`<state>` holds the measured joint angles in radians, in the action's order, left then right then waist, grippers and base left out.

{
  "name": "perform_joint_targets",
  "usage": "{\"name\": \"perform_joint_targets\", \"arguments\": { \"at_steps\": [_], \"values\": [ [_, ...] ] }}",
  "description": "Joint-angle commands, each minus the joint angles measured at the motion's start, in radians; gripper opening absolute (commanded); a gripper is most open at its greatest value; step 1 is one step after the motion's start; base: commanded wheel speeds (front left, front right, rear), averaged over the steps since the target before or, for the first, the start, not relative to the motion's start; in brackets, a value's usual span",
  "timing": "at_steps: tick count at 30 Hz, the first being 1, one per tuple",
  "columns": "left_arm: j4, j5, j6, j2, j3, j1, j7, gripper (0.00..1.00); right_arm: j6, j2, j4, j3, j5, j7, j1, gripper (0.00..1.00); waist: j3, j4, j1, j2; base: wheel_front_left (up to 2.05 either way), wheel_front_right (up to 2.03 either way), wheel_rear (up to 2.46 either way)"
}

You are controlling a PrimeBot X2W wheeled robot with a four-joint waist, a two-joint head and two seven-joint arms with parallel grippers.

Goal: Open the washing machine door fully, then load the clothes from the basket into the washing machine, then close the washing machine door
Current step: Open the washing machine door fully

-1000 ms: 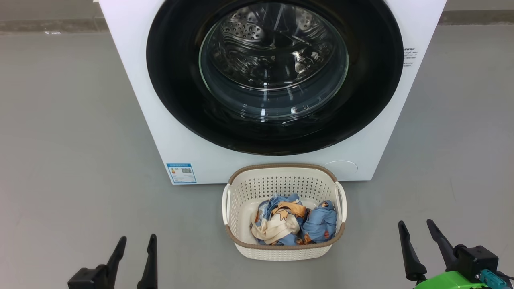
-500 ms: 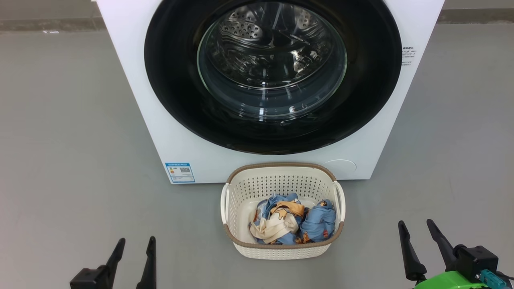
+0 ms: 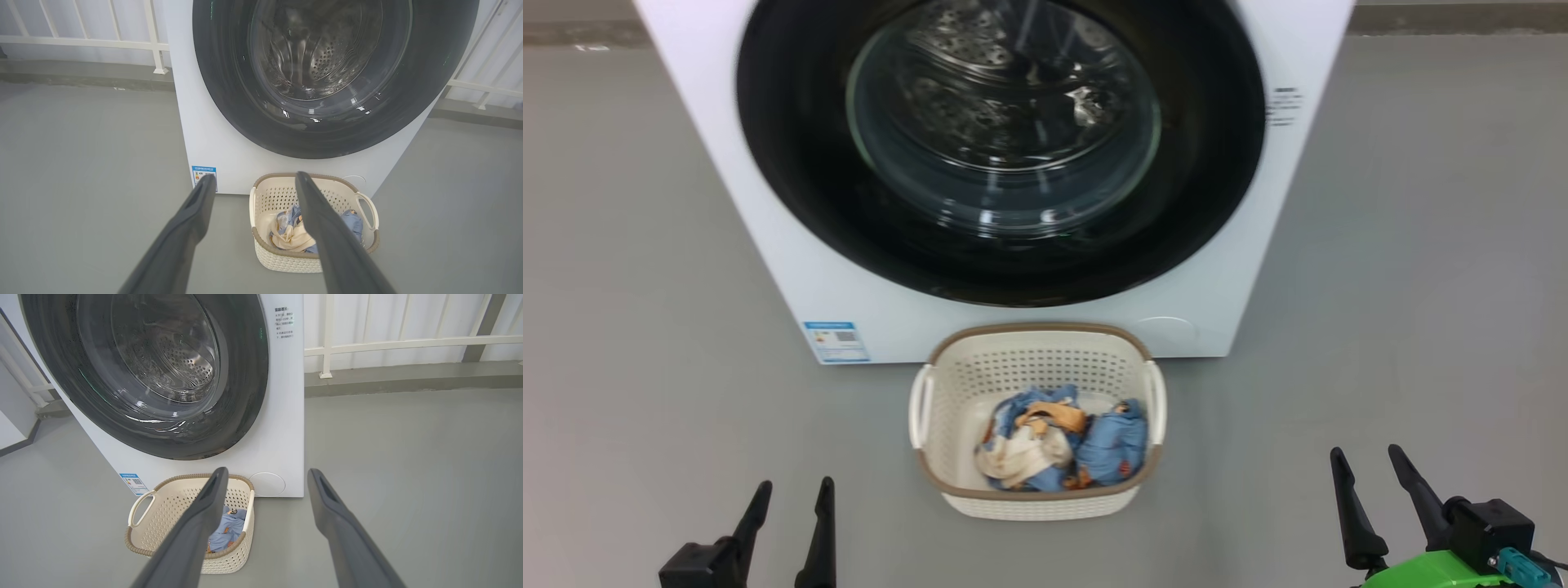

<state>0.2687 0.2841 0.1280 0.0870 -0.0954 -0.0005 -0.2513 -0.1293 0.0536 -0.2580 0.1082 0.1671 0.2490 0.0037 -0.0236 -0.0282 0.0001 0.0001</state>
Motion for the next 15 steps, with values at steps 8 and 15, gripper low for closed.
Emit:
{"name": "perform_joint_targets", "arguments": {
  "at_steps": [8, 15],
  "values": [
    [-0.026, -0.003, 0.003, 0.019, 0.033, -0.048, -0.01, 1.0, -0.001, 0.005, 0.03, -0.024, -0.014, 0.013, -0.029, 1.0, -0.013, 0.0, 0.0, -0.0001, 1.23, 1.23, -2.46],
    [-0.044, 0.026, 0.003, 0.014, 0.032, -0.053, -0.01, 1.0, -0.001, 0.003, 0.031, -0.023, -0.015, 0.013, -0.031, 1.0, -0.017, 0.001, 0.0, -0.0001, 1.23, 1.21, -2.44]
  ]
}}
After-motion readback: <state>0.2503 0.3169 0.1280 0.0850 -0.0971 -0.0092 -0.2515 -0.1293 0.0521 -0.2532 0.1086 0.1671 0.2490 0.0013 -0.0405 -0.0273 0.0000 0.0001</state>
